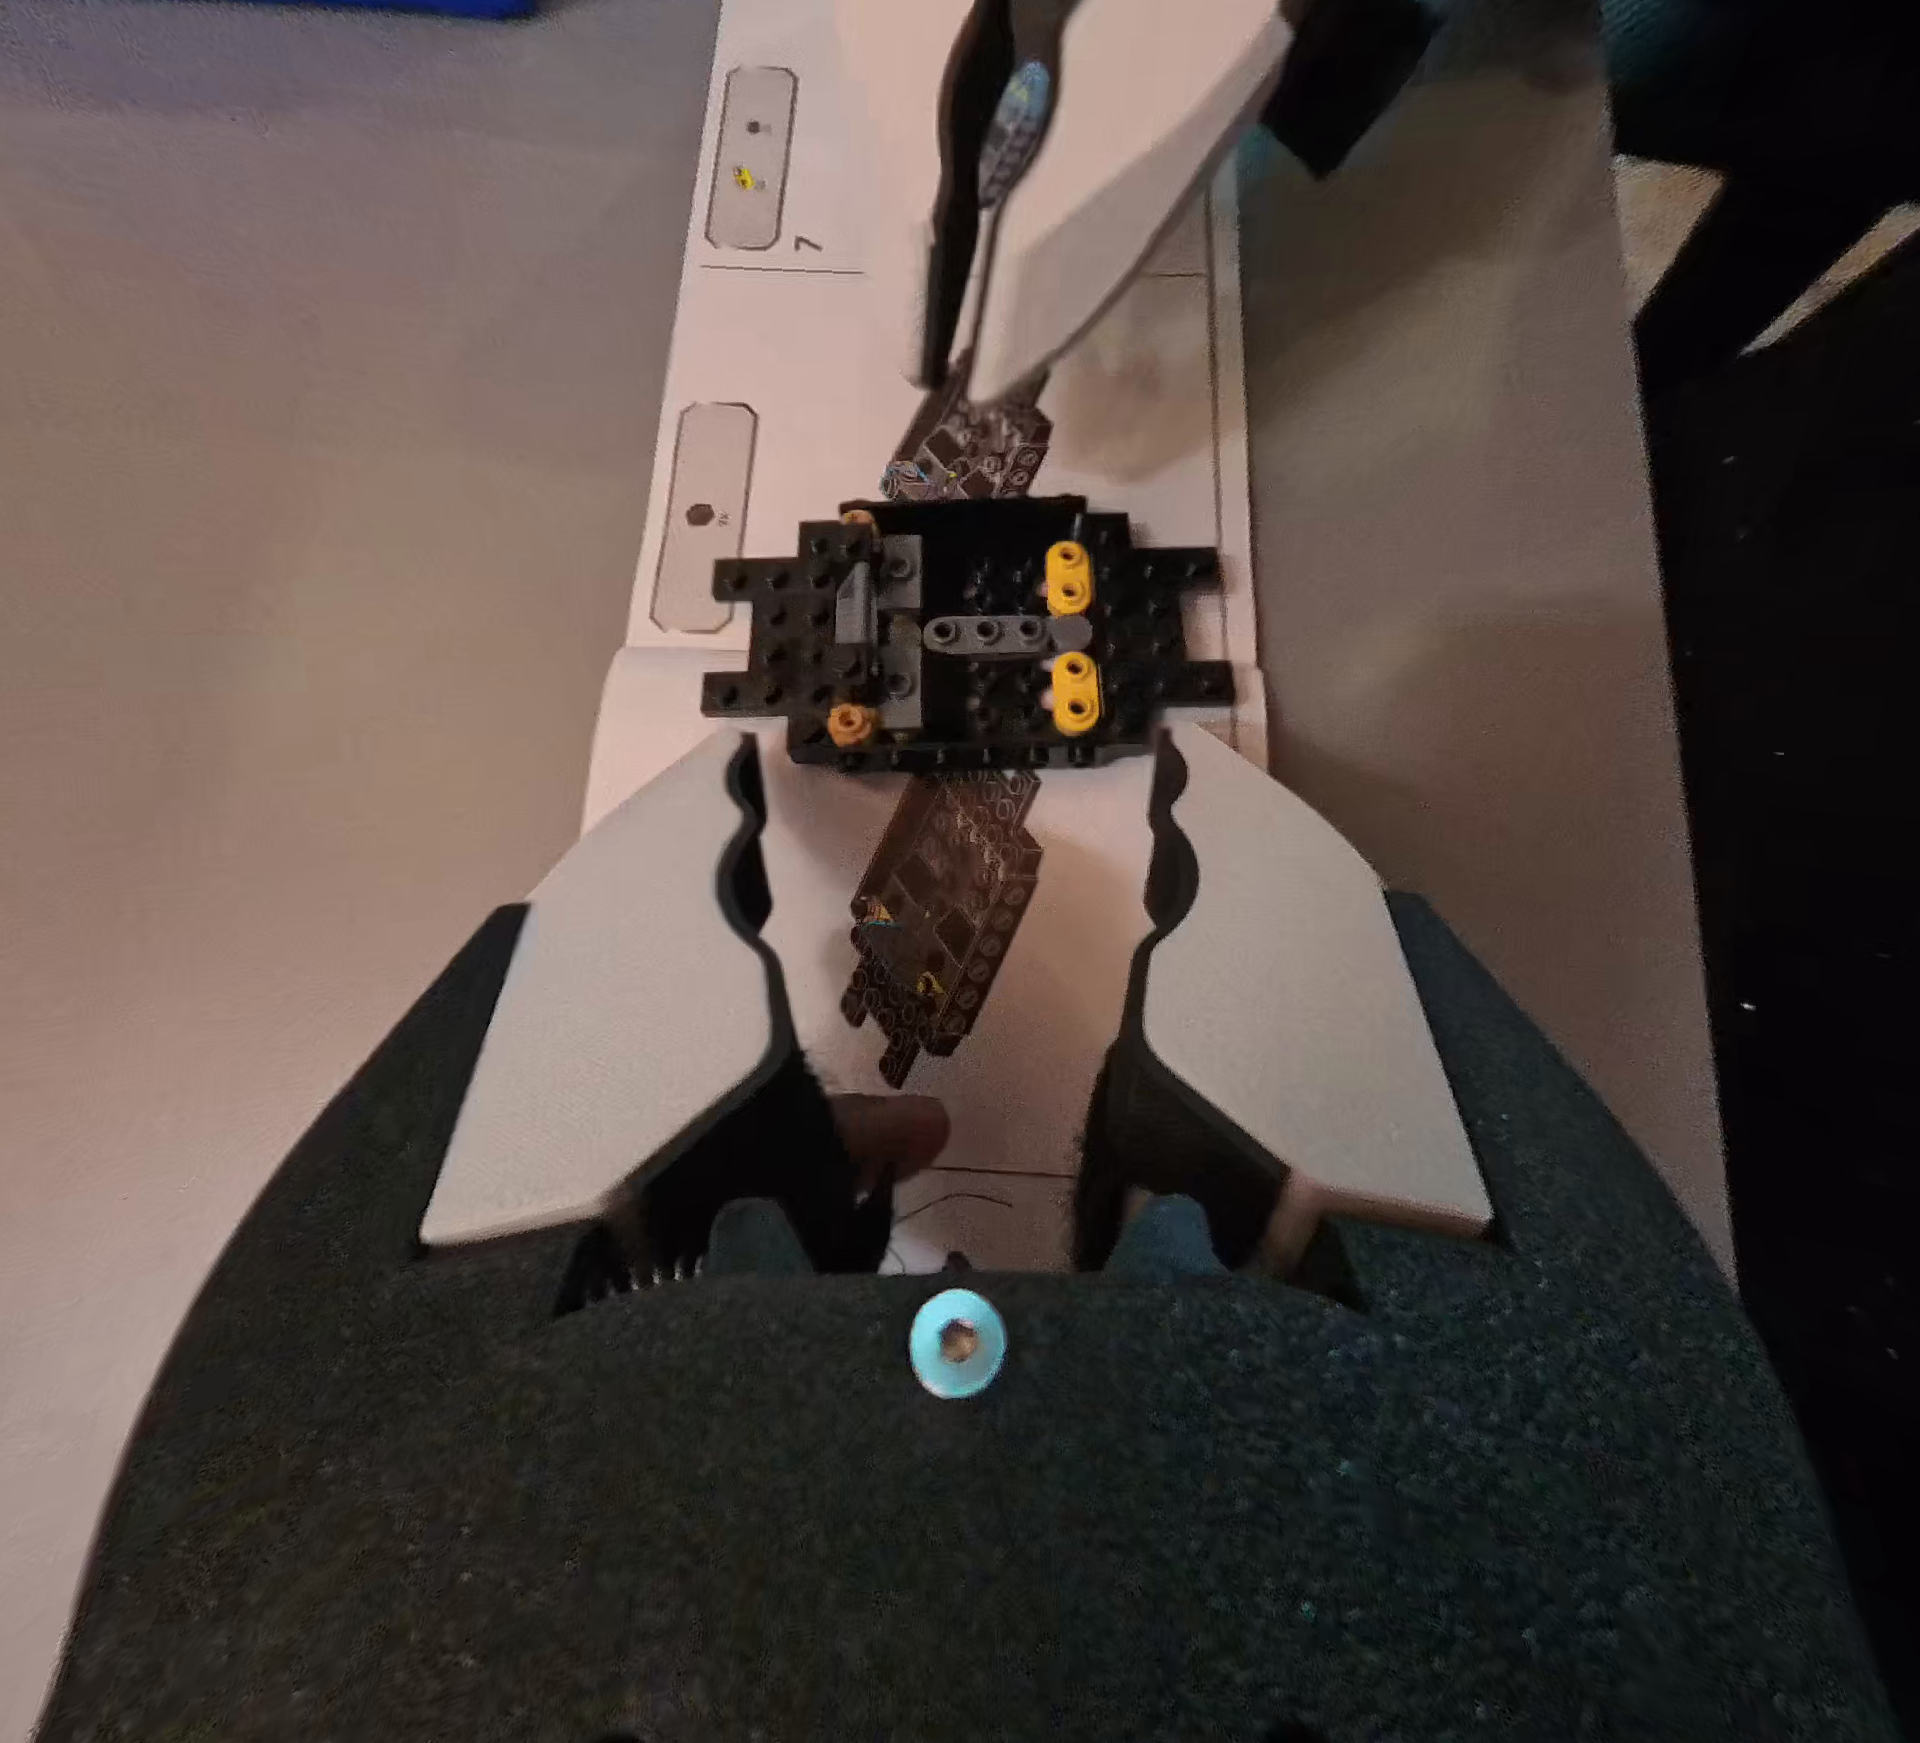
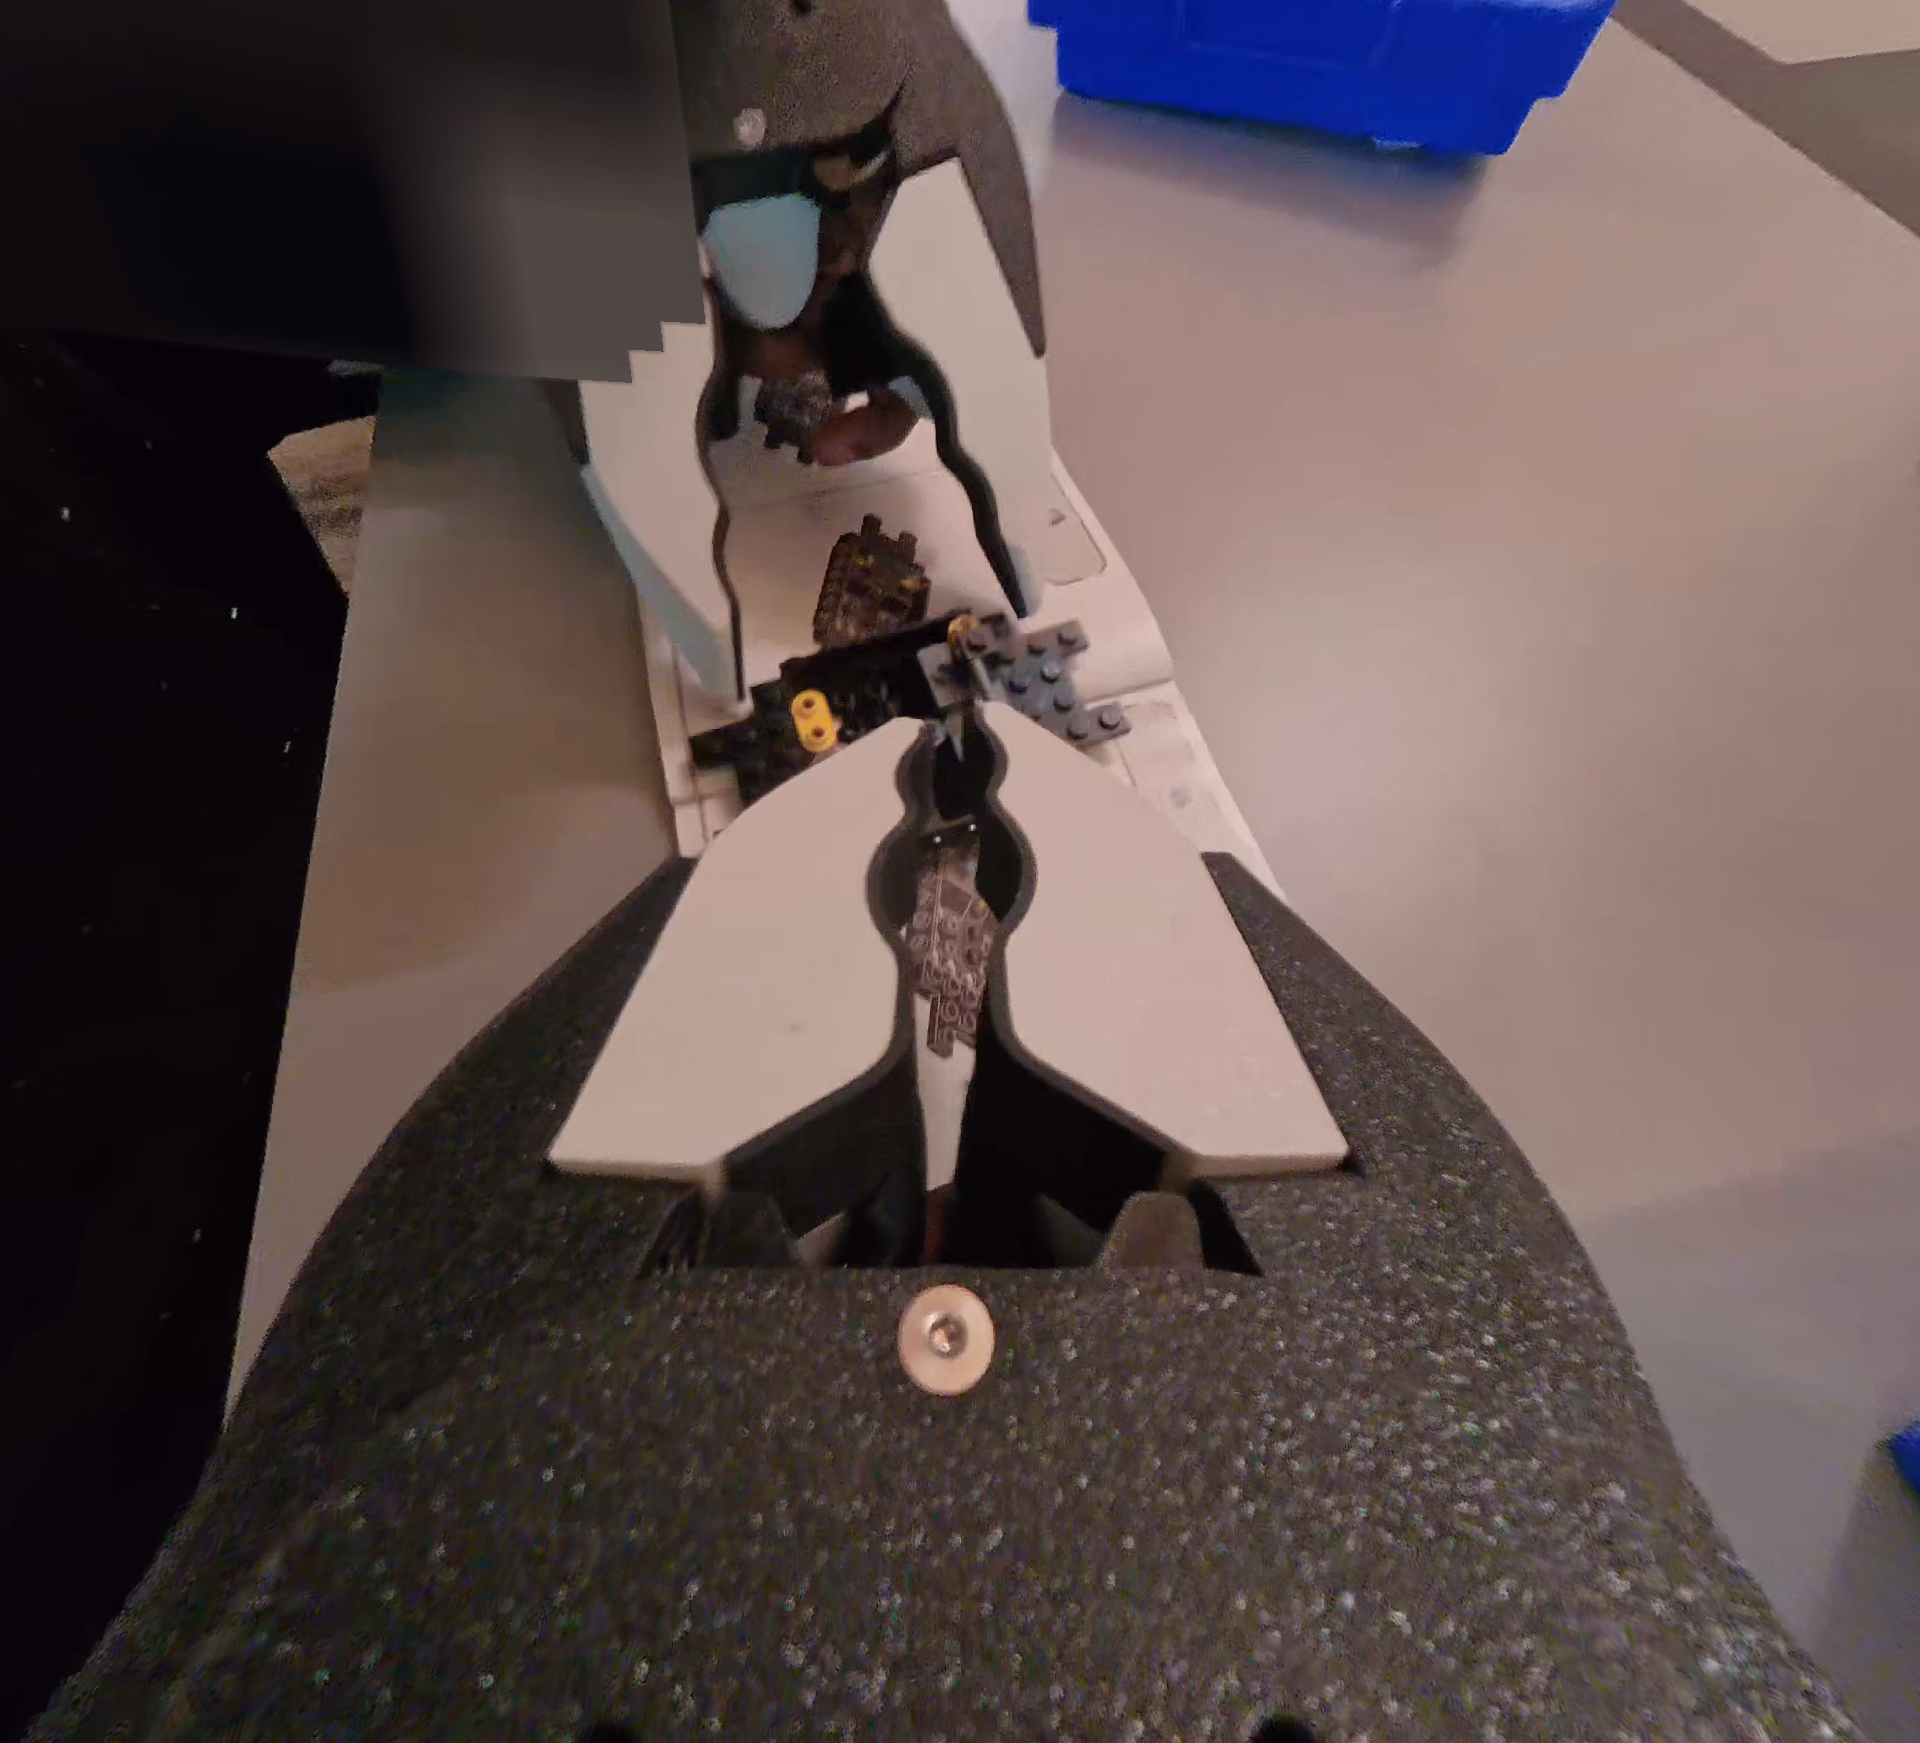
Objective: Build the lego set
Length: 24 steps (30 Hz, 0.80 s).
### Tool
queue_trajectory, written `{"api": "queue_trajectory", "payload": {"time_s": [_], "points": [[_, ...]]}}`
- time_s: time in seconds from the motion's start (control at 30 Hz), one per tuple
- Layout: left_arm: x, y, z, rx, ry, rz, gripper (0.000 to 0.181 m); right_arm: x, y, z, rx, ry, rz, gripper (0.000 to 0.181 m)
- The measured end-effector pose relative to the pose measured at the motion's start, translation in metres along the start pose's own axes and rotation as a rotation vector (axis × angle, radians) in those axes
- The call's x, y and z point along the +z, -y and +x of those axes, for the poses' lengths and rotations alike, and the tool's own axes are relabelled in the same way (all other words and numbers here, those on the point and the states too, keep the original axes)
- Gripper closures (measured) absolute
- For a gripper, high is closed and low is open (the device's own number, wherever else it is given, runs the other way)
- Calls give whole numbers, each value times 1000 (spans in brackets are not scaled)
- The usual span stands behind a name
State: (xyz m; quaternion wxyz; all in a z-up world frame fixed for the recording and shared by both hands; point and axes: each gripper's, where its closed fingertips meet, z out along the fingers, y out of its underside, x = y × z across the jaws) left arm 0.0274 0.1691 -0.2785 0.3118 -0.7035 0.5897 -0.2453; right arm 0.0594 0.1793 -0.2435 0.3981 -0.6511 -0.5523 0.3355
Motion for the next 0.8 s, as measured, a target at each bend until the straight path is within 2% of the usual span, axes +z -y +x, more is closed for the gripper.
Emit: {"api": "queue_trajectory", "payload": {"time_s": [0.1,0.17,0.23,0.3,0.47,0.57,0.7,0.8], "points": [[-9,12,-4,26,58,58,105,3,16,4,39,-50,69,181],[-16,15,-7,15,86,85,106,7,22,4,61,-70,93,181],[-22,27,-7,41,118,158,129,9,34,6,70,-102,148,181],[-27,46,-7,103,186,275,175,10,44,9,67,-140,193,181],[-34,65,-18,226,362,370,181,0,64,7,16,-166,277,181],[-36,70,-22,286,430,380,181,-4,66,5,23,-169,267,181],[-32,73,-19,262,389,409,179,-2,58,5,5,-189,215,181],[-31,76,-20,177,329,469,177,-4,52,13,-15,-235,173,181]]}}
